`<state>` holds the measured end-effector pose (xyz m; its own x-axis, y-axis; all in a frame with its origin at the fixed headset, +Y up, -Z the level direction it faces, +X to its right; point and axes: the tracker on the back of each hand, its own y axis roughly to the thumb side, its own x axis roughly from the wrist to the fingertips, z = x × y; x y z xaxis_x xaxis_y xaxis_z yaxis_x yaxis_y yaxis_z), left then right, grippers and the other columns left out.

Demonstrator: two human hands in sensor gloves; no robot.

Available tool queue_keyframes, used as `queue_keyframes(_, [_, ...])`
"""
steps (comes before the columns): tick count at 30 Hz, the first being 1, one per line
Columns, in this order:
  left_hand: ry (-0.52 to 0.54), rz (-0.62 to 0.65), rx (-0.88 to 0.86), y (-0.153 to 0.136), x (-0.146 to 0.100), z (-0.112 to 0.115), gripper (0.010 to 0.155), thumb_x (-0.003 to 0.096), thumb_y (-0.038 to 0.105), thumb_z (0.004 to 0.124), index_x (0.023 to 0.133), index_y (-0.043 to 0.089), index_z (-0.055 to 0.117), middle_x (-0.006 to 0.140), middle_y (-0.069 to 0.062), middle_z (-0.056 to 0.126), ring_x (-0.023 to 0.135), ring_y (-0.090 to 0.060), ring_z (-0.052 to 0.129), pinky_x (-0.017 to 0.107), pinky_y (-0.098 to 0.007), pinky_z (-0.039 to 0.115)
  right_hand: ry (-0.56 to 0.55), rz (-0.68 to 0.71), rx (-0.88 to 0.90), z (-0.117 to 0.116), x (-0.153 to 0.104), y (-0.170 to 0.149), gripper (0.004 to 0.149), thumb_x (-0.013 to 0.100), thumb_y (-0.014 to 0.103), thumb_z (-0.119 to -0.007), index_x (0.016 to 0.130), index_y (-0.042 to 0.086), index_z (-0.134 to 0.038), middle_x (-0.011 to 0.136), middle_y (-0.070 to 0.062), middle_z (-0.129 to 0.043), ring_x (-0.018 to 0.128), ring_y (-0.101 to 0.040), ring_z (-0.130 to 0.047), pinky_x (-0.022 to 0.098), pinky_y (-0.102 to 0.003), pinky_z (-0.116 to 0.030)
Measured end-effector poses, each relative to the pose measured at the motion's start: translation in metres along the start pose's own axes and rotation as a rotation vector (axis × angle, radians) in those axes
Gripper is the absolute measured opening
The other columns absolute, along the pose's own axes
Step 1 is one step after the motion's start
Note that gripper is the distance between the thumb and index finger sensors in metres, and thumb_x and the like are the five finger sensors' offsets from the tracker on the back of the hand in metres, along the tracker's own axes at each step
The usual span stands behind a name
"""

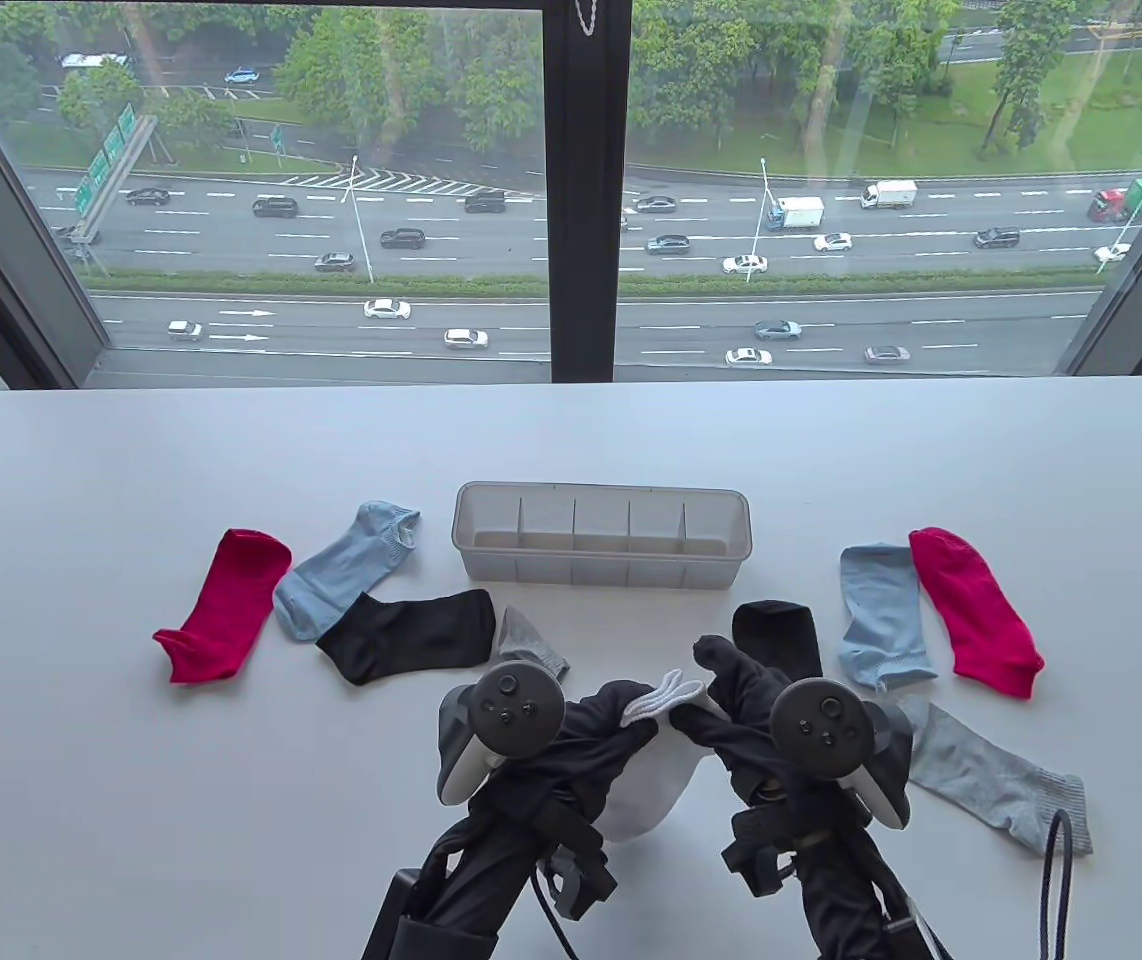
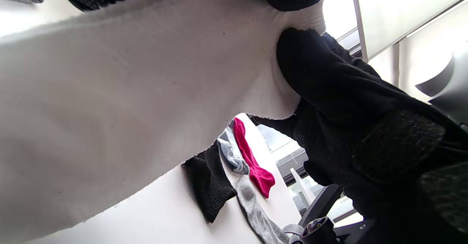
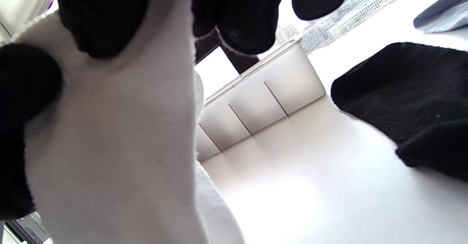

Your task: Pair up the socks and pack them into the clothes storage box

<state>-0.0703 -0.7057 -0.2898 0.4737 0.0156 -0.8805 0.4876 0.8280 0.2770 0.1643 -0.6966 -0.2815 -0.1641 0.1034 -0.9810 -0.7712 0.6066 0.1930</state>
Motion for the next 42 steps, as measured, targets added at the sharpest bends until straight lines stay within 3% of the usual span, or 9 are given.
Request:
queue_keyframes(7, [-0.1, 0.039, -0.027, -0.002, 0.001, 0.0, 0.046, 0.0532, 0.038, 0.067, 0.096, 0.021, 0.07, 0.09, -0.025, 0.082, 0.075, -0.048, 0.086, 0.063, -0.066, 0.063, 0.324, -0.046, 0.439, -0.015, 0.005, -0.025, 0.072, 0.051, 0.043, -0.079, 0.11, 0.024, -0.044, 0.115, -0.03, -0.025, 0.1, -0.055, -0.017, 0.069, -0.073, -0.025])
queue_keyframes(10, [-0.07, -0.028, -0.005, -0.003, -0.001, -0.001, 0.053, 0.0536, 0.042, 0.065, 0.099, 0.014, 0.067, 0.091, -0.027, 0.081, 0.075, -0.049, 0.086, 0.062, -0.068, 0.062, 0.269, -0.07, 0.472, -0.014, 0.004, -0.024, 0.043, 0.054, 0.038, -0.077, 0.094, 0.028, -0.064, 0.114, -0.024, -0.049, 0.104, -0.053, -0.033, 0.074, -0.07, -0.032])
queue_keyframes(12, [-0.043, -0.088, 0.026, -0.005, -0.002, -0.003, 0.06, 0.0546, 0.036, 0.063, 0.105, 0.006, 0.047, 0.087, -0.027, 0.084, 0.071, -0.048, 0.09, 0.06, -0.067, 0.066, 0.208, -0.051, 0.349, -0.01, 0.004, -0.02, 0.043, 0.053, 0.037, -0.077, 0.091, 0.023, -0.062, 0.09, -0.007, -0.083, 0.088, -0.033, -0.081, 0.074, -0.063, -0.051])
queue_keyframes(20, [-0.139, -0.077, 0.161, 0.002, -0.007, -0.005, 0.096, 0.0489, 0.046, 0.077, 0.106, 0.023, 0.003, 0.115, -0.02, 0.012, 0.109, -0.046, 0.027, 0.074, -0.072, 0.033, 0.181, 0.081, 0.21, -0.009, 0.002, 0.008, 0.051, 0.051, 0.031, -0.08, 0.095, 0.02, -0.058, 0.083, -0.005, -0.084, 0.079, -0.028, -0.083, 0.074, -0.06, -0.055])
queue_keyframes(24, [-0.064, -0.072, 0.185, 0.008, -0.007, -0.007, 0.049, 0.0533, 0.031, 0.071, 0.096, 0.011, 0.062, 0.104, -0.026, 0.066, 0.092, -0.049, 0.073, 0.069, -0.071, 0.053, 0.175, 0.154, 0.129, -0.013, -0.001, 0.026, 0.063, 0.05, 0.033, -0.083, 0.103, 0.019, -0.052, 0.084, -0.003, -0.081, 0.081, -0.027, -0.08, 0.075, -0.06, -0.055])
queue_keyframes(27, [0.018, -0.006, 0.128, 0.009, -0.009, -0.013, 0.044, 0.0548, 0.028, 0.067, 0.095, 0.012, 0.062, 0.086, -0.024, 0.087, 0.072, -0.044, 0.094, 0.064, -0.066, 0.065, 0.163, 0.137, 0.038, -0.015, -0.001, 0.027, 0.07, 0.049, 0.039, -0.083, 0.107, 0.021, -0.05, 0.082, -0.001, -0.077, 0.081, -0.026, -0.076, 0.074, -0.062, -0.052])
queue_keyframes(32, [0.059, 0.046, 0.042, 0.01, -0.014, -0.022, 0.044, 0.0559, 0.028, 0.061, 0.099, 0.021, 0.056, 0.098, -0.025, 0.075, 0.085, -0.047, 0.083, 0.067, -0.068, 0.06, 0.022, 0.069, -0.067, -0.011, -0.001, 0.012, 0.04, 0.049, 0.041, -0.082, 0.086, 0.03, -0.07, 0.092, -0.008, -0.069, 0.088, -0.034, -0.067, 0.072, -0.065, -0.049])
queue_keyframes(36, [0.141, 0.004, 0.128, 0.008, -0.017, -0.024, 0.045, 0.0537, 0.032, 0.071, 0.098, 0.024, 0.072, 0.113, -0.021, 0.049, 0.101, -0.048, 0.053, 0.073, -0.069, 0.043, 0.176, 0.142, 0.071, -0.006, 0.0, 0.014, 0.083, 0.049, 0.045, -0.082, 0.111, 0.021, -0.033, 0.116, -0.027, -0.027, 0.103, -0.051, -0.029, 0.073, -0.07, -0.035])
queue_keyframes(42, [0.129, 0.02, 0.149, 0.012, -0.016, -0.022, 0.044, 0.0539, 0.027, 0.069, 0.096, 0.017, 0.071, 0.083, -0.02, 0.09, 0.07, -0.045, 0.091, 0.064, -0.066, 0.064, 0.368, 0.187, 0.302, -0.015, 0.001, 0.02, 0.087, 0.049, 0.051, -0.08, 0.113, 0.025, -0.028, 0.119, -0.024, -0.027, 0.104, -0.052, -0.027, 0.073, -0.07, -0.034])
